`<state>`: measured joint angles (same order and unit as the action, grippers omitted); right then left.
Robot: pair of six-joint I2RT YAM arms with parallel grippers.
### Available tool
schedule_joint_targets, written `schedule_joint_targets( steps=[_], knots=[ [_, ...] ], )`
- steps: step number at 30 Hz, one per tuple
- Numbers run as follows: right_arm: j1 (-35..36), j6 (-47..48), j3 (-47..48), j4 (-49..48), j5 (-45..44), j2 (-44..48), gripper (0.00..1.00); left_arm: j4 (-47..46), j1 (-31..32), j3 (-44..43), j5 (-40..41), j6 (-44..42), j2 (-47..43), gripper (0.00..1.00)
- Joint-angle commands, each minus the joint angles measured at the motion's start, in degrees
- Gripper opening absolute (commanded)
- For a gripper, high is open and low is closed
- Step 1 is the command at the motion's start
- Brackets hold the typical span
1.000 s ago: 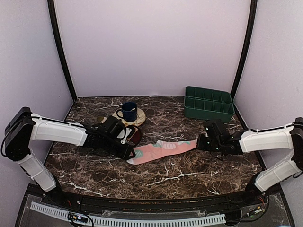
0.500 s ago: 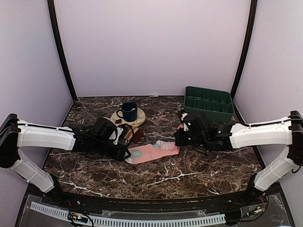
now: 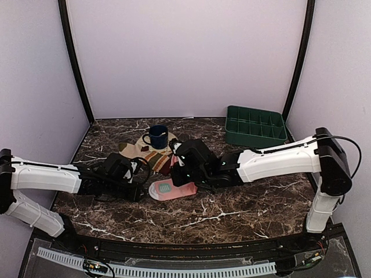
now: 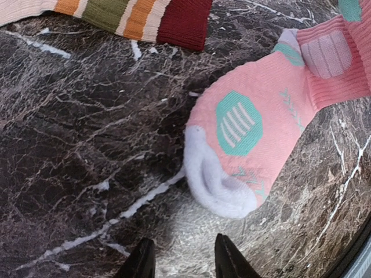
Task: Roll the socks
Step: Fold the sock at the center of the board.
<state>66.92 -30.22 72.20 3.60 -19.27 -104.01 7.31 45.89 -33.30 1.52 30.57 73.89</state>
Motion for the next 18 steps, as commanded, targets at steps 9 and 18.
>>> schedule_joint_targets(
  steps=[9,18],
  knots=[
    [2.78,1.08,8.81,0.54,3.75,-9.56,0.00,-1.98,-1.30,2.23,2.79,2.34,-2.55,0.35],
    [3.82,0.94,8.74,0.60,7.30,-11.12,0.00,-2.99,-2.10,1.16,2.38,2.32,-0.15,0.34]
  ],
)
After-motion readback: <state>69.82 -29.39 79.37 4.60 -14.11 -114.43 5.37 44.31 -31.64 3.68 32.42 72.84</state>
